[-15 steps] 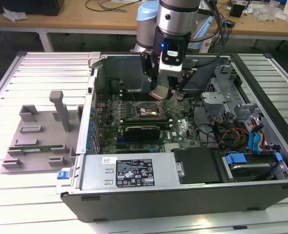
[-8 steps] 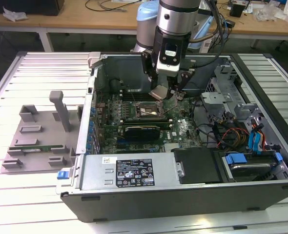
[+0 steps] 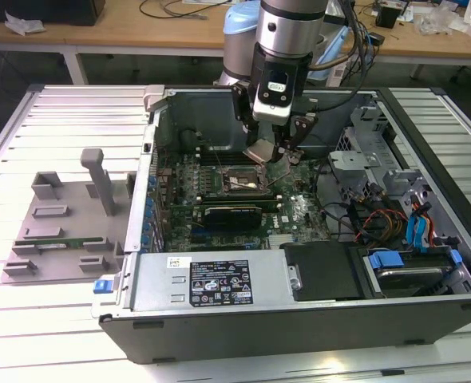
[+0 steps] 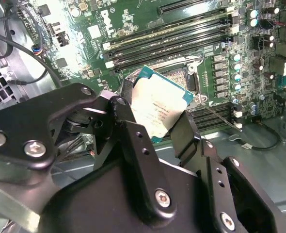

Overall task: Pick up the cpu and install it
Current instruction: 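Place the cpu into insertion slot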

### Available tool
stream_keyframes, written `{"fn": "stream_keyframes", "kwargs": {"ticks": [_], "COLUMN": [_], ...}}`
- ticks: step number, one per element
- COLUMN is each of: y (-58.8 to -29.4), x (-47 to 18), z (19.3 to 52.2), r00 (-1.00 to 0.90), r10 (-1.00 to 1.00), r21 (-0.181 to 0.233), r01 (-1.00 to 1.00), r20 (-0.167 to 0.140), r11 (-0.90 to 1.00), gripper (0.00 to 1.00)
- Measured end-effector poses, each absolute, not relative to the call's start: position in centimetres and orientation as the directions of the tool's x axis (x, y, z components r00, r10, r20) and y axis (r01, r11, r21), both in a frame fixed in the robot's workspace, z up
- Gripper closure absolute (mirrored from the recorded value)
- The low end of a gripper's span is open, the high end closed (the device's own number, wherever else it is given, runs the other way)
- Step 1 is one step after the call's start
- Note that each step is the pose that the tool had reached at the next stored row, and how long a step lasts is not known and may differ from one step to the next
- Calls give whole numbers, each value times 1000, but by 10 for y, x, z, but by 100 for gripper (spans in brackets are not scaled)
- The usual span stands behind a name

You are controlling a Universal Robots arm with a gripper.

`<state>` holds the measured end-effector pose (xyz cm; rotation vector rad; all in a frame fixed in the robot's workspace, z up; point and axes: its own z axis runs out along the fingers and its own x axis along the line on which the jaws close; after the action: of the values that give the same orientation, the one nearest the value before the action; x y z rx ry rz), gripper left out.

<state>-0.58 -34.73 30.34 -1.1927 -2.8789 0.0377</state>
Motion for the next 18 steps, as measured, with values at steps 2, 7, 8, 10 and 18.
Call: {"fn": "stream_keyframes", "kwargs": {"ticks": [2,7,8,10,18], "y": [-347,-347,-347,-347,-347], "x": [-6,-6,-6,-6,-6], "z": [303,303,303,303,303], "r00": [-706,-644,-631,-603,-507], "r10": [708,765,776,798,862], "r21": [-33,-33,-33,-33,-33], "r01": [708,764,775,797,861], "r20": [13,13,13,13,13], "r11": [706,644,631,603,507], "gripper": [45,45,45,45,45]}}
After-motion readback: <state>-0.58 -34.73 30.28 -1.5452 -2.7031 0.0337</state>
